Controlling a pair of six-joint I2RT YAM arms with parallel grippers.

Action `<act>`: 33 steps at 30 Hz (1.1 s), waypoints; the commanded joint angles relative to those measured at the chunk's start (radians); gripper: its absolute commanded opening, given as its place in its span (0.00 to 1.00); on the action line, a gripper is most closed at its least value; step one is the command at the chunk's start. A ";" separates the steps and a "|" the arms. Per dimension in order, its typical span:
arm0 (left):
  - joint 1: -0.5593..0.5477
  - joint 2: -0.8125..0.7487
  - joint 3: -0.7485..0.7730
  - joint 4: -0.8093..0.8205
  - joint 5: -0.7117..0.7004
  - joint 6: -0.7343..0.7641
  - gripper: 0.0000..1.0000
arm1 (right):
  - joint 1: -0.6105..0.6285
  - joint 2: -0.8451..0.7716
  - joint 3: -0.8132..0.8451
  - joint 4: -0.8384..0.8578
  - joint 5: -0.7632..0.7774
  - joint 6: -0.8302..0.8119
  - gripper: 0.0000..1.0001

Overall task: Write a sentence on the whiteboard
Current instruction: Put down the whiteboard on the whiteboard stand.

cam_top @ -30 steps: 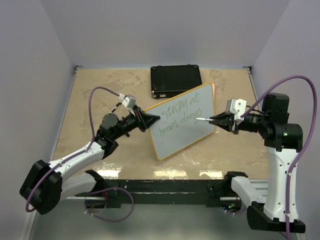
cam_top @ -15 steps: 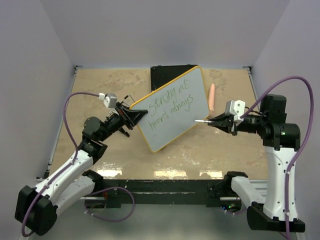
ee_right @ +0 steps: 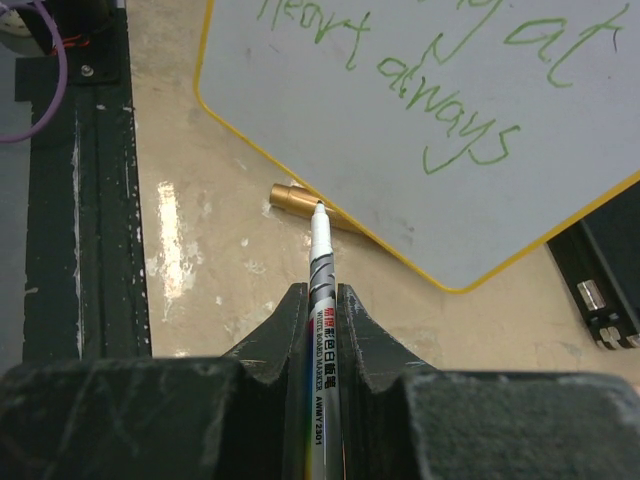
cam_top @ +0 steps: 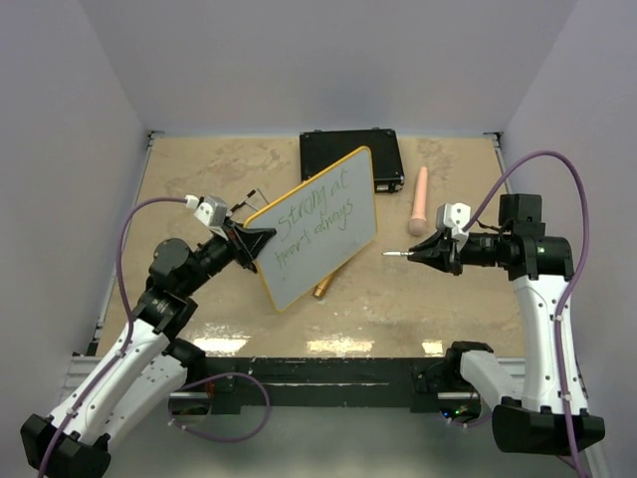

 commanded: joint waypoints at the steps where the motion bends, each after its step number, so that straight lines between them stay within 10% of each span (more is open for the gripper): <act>1: 0.007 -0.064 0.148 0.107 -0.050 0.037 0.00 | -0.004 0.004 -0.042 0.059 -0.024 -0.030 0.00; 33: 0.016 0.060 0.311 0.066 -0.176 0.192 0.00 | -0.005 -0.011 -0.214 0.150 0.020 -0.130 0.00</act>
